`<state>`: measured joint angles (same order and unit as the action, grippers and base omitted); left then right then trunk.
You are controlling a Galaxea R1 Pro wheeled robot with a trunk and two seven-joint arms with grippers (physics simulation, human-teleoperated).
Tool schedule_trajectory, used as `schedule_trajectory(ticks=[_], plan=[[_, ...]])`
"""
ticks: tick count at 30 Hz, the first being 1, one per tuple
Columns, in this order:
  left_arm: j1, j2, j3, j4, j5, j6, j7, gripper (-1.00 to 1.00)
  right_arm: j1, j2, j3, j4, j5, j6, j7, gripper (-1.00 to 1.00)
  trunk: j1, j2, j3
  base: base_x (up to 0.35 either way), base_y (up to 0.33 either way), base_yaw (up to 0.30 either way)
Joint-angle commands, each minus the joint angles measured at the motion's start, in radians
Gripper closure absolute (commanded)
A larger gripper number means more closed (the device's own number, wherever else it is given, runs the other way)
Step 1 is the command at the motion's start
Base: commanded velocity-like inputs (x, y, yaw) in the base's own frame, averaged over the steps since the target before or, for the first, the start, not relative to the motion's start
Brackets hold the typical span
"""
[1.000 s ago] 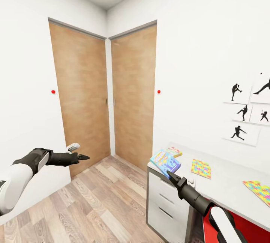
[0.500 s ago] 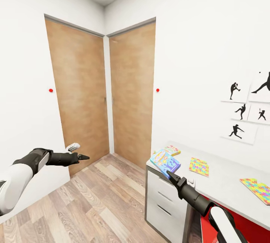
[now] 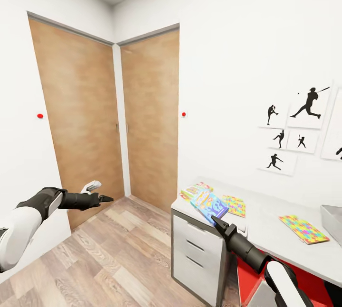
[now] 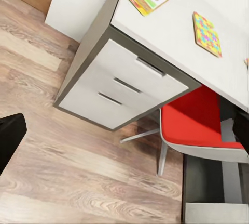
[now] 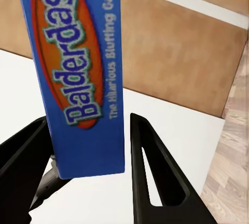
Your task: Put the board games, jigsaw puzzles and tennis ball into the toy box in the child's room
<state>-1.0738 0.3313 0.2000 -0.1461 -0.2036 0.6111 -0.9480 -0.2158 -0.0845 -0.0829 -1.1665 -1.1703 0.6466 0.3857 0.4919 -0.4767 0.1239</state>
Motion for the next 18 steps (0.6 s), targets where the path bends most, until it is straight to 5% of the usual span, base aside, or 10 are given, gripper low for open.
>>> schedule_trajectory(ticks=[1,11,18], plan=[[0.0,0.0,0.009,-0.001,-0.01,0.006,-0.005,-1.0,-0.001,0.0,-0.002,0.001,-0.005,0.007,0.001,1.0,-0.004,0.007,0.003,0.0,0.0,-0.279],[0.0,0.0,0.008,-0.001,-0.01,0.006,-0.003,-1.0,-0.001,0.0,-0.002,0.001,-0.005,0.007,0.001,1.0,-0.042,0.077,0.034,0.0,0.0,-0.28],[0.0,0.0,0.008,-0.001,-0.01,0.006,-0.003,-1.0,-0.001,0.0,-0.002,0.001,-0.005,0.007,0.001,1.0,-0.042,0.077,0.034,0.0,0.0,-0.28]])
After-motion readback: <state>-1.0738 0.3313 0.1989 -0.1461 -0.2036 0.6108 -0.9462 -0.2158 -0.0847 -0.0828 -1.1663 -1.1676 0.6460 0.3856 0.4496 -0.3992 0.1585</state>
